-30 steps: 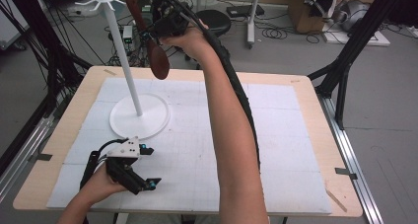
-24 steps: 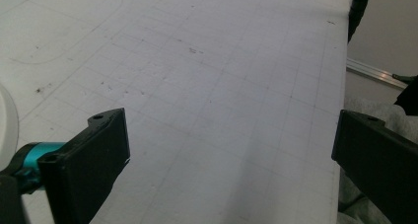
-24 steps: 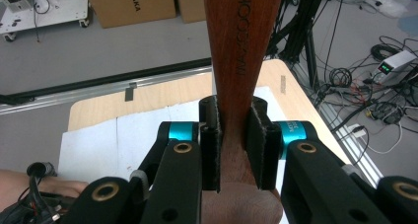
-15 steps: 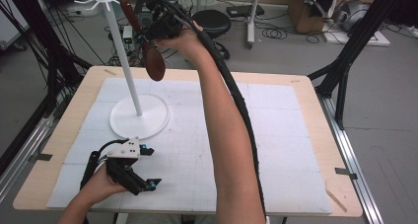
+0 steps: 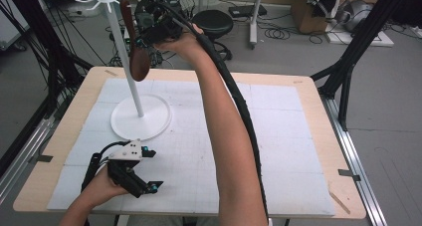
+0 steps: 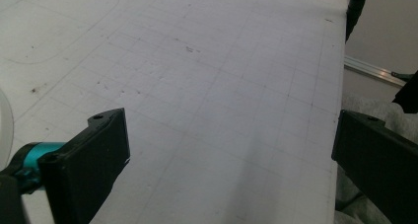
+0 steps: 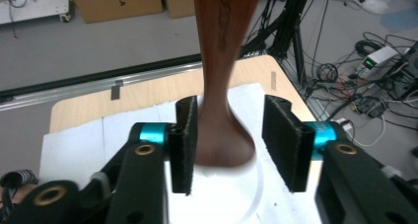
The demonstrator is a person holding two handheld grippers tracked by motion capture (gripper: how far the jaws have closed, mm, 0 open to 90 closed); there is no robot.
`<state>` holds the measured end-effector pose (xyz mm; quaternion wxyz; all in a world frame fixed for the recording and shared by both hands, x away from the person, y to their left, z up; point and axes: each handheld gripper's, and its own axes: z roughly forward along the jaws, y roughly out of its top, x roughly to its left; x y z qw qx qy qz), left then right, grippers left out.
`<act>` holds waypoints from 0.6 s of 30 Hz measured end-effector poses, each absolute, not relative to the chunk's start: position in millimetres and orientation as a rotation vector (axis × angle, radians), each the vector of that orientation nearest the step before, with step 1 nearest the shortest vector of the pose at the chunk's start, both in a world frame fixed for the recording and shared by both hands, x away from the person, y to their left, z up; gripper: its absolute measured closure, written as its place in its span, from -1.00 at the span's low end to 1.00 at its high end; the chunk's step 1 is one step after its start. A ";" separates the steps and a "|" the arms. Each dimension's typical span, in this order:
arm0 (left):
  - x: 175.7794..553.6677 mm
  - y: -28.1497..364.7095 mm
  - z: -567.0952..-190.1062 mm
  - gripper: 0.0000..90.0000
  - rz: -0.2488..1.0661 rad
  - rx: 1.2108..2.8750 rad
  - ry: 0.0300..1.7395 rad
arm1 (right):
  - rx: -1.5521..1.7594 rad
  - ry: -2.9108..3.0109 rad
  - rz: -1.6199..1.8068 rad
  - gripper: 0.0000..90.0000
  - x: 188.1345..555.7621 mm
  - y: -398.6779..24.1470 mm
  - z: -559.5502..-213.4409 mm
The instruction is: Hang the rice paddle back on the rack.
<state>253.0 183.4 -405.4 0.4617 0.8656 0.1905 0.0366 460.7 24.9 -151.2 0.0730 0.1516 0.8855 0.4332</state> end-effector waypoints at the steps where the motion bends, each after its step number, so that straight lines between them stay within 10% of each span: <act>1: 252.7 183.3 -405.5 -0.96 0.088 2.128 0.472 | 0.455 2.662 1.304 0.22 460.3 23.5 -152.0; 18: 252.5 183.9 -404.8 -0.96 0.070 2.108 0.465 | 0.423 2.729 1.354 -0.65 433.9 -7.0 -177.0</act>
